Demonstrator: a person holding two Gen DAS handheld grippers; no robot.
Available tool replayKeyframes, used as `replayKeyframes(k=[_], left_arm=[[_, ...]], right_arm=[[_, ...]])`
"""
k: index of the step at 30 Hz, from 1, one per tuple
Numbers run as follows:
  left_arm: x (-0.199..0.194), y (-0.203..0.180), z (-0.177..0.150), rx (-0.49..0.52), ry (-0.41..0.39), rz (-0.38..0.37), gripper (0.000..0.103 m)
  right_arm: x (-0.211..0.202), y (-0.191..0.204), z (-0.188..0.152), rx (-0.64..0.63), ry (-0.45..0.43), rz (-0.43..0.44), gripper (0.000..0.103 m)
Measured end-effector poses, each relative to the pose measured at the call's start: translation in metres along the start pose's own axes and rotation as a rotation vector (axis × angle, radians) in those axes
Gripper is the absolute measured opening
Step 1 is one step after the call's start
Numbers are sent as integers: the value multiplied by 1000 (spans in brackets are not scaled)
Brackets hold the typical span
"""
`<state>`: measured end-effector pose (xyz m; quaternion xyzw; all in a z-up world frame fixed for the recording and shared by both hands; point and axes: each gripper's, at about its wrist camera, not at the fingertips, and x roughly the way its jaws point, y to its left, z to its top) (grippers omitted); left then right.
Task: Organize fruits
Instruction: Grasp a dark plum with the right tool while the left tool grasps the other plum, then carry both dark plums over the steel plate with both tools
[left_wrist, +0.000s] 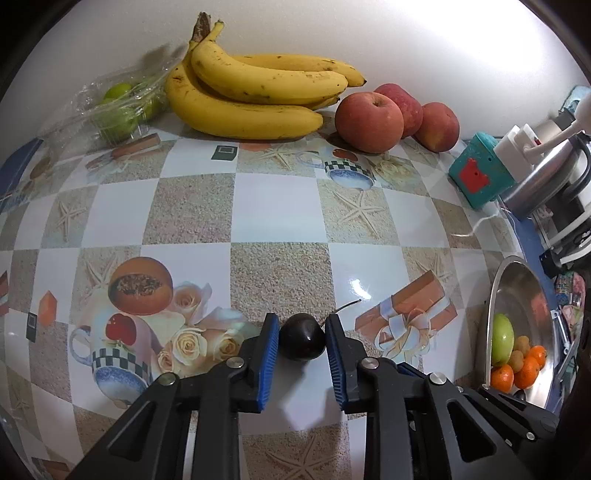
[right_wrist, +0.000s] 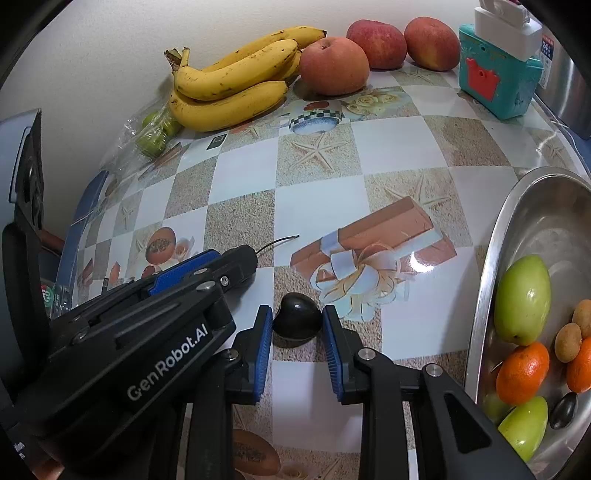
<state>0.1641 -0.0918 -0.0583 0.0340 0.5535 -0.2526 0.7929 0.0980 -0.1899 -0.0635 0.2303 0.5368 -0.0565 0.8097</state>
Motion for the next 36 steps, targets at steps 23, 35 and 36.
replayKeyframes(k=[23,35,36], left_arm=[[-41,23,9,-81,-23,32,27],[-74,27,7,-101,-55,93,26],[-75,26,7,-99,-57,94,26]], right_arm=[[-41,-4,1,19,-53,-11,28],[-64,-5,-4,8,-74,-41,28],[-66,-6,-4,8,-75,-42,28]])
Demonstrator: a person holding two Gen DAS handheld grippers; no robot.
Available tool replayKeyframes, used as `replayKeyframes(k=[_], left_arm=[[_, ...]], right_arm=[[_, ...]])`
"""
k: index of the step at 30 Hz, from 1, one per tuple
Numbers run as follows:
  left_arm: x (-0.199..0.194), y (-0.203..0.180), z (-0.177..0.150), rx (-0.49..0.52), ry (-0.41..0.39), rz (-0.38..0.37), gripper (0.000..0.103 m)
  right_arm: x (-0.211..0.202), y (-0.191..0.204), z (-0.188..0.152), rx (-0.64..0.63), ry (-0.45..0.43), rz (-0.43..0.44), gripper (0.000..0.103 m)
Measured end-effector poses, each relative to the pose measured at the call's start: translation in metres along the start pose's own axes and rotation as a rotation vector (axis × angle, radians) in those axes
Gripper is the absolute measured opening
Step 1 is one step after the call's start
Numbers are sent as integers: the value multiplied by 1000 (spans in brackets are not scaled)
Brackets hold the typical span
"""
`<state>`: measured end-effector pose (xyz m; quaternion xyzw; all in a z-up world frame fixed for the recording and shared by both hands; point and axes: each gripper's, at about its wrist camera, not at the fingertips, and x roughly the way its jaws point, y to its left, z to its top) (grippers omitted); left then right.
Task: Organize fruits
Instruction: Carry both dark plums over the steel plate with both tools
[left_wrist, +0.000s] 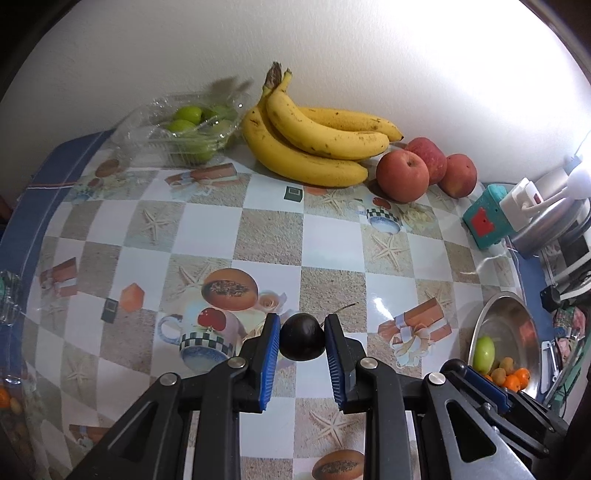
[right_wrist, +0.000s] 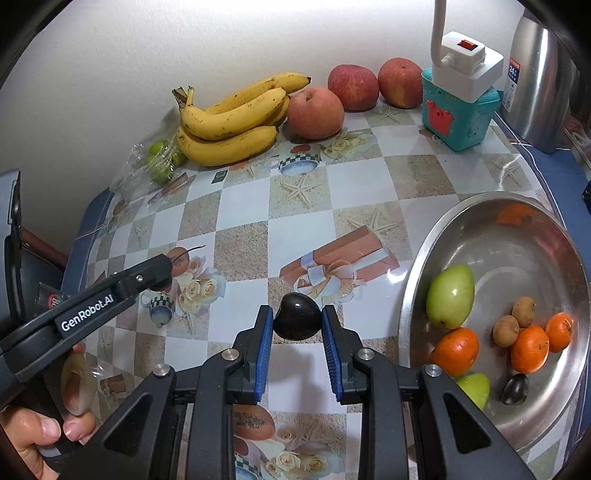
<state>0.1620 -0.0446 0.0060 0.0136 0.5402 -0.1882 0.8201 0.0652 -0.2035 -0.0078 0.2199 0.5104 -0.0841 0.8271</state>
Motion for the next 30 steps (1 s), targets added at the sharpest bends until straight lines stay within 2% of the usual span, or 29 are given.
replayKeyframes(k=[6,13,19,22,30], left_arm=[[-7,-21,-3,43,-2,4,26],[-7,-80,-14,163,19,-91,26],[-3,-136,-31,297,40,-173,26],[3,-157,-42,357,57,-188,27],[22,-182,-60,433,100,-220,27]], right_arm=[[-9,-22,3,54,-8,-10,28],[-26,-75,4,171,-34,-96,28],[-33,-116,-2,280,-30,-131,28],[-36,-127,-3,303,-35,-124,28],[-33,-137,-5,330,-18,-122,28]])
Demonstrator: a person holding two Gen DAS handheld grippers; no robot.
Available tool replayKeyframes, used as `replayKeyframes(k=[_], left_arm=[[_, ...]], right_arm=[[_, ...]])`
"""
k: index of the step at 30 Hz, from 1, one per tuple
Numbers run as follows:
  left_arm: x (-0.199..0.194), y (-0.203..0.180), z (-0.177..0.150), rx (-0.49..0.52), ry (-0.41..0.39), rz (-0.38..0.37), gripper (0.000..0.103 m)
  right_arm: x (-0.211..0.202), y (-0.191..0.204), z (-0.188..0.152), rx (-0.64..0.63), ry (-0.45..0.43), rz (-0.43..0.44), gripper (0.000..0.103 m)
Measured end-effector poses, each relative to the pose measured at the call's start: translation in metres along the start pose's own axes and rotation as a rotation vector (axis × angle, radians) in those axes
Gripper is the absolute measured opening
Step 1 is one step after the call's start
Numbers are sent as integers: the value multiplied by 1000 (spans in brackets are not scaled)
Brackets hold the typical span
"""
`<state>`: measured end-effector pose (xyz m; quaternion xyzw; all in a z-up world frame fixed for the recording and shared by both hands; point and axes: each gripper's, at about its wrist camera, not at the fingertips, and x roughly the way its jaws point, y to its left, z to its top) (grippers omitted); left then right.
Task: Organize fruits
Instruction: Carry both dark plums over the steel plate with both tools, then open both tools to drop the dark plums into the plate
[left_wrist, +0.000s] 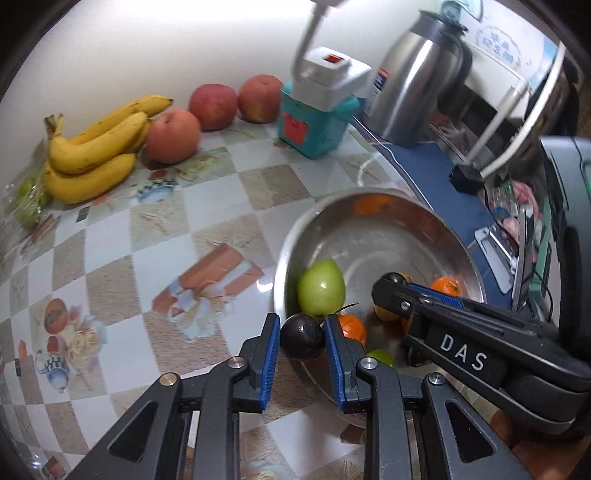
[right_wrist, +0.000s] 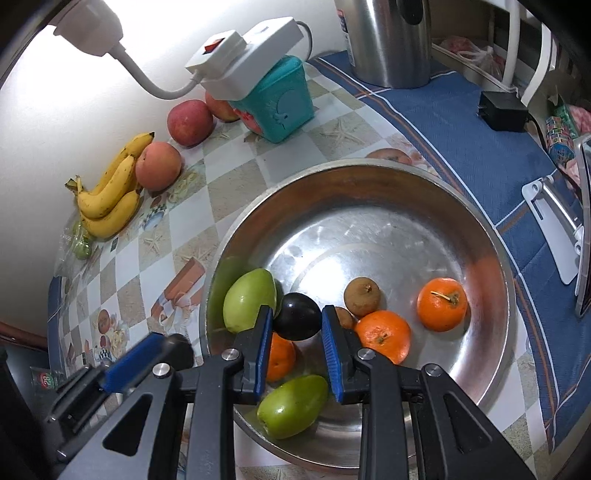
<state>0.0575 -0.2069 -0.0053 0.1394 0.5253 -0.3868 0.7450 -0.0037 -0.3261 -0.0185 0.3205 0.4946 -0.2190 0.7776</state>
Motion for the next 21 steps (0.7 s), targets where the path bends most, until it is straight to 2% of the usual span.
replayKeyframes(k=[7,11,16,18,20,21], left_arm=[[8,-1,-1,-17,11,-19,27],[7,-4,-1,-13,5,-22,28],[5,-6,-1,-15,4,-15,30],[3,-6,-2,-19,1,-12,37],[0,-5,-3,-29,-2,-10,54],[-3,-4,-5,-33,-6,-10,54]], right_arm=[[2,-1,0,-2,7,-9,28],[1,0,1,-3,2,-7,37],[-5,-2,1,5,-15,-10,38],[-8,-4,1,15,-22,-11,38],[-10,-6,0,22,-25,-10,38],[-11,-6,-1,26,-22,-7,38]])
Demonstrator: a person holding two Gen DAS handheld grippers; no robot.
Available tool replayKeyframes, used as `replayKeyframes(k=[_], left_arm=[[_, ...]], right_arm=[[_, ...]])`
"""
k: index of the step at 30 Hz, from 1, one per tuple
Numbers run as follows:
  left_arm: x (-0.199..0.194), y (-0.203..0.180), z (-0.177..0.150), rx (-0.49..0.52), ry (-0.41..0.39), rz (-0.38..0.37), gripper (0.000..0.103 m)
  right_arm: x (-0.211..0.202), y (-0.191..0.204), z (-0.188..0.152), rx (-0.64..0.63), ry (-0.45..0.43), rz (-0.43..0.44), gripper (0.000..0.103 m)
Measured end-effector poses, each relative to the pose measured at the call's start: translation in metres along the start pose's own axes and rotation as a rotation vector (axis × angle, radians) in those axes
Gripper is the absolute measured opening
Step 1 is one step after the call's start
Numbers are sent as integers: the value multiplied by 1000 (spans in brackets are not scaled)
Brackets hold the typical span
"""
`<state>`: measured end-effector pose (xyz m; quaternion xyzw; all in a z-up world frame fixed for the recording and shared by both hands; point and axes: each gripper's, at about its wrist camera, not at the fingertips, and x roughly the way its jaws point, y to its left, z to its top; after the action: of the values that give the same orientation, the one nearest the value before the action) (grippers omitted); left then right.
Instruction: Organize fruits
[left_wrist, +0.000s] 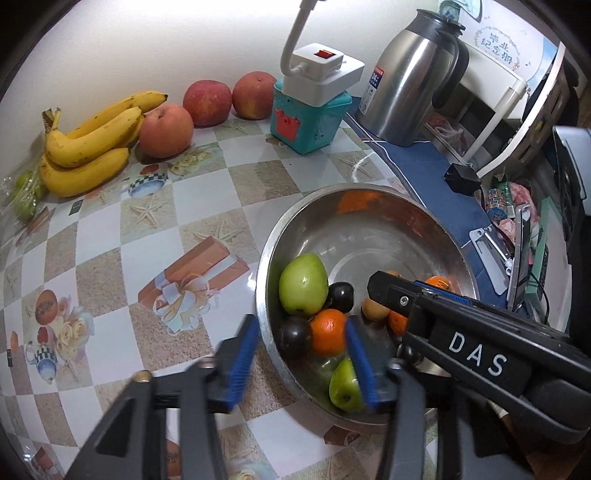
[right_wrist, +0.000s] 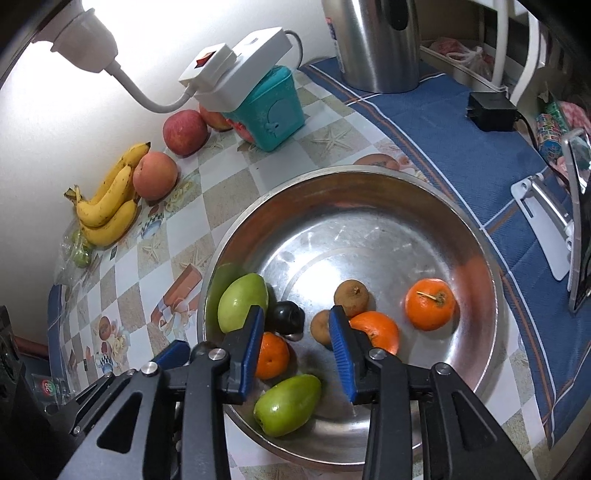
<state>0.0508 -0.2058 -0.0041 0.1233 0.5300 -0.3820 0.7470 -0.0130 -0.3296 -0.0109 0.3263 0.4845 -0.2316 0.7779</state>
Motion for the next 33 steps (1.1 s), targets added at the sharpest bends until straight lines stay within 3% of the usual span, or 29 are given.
replayKeyframes(k=[6,9,13,19,23,30,33], left_arm=[[-13,10,-12,-18,-4,66,57],[-21,29,-19,-88,4,135,57],[-30,64,-34,-216,20,264,72],[-45,95,-67,-316,15,408,86],[-58,103,-84,-328,-7,493,87],[-80,98,-104,-292,-38,608,87],[-86,95,-113,-280,-43,615,87]], right_arm=[[-9,2,-7,-5,-15,6,38],[-15,3,-16,-17,-24,5,38],[-16,4,-35,-50,-11,-14,38],[-14,15,-70,-136,15,-31,63],[-21,25,-90,-202,-11,-37,80],[-24,34,-118,-266,-23,-52,83],[-28,37,-123,-284,-38,-55,86]])
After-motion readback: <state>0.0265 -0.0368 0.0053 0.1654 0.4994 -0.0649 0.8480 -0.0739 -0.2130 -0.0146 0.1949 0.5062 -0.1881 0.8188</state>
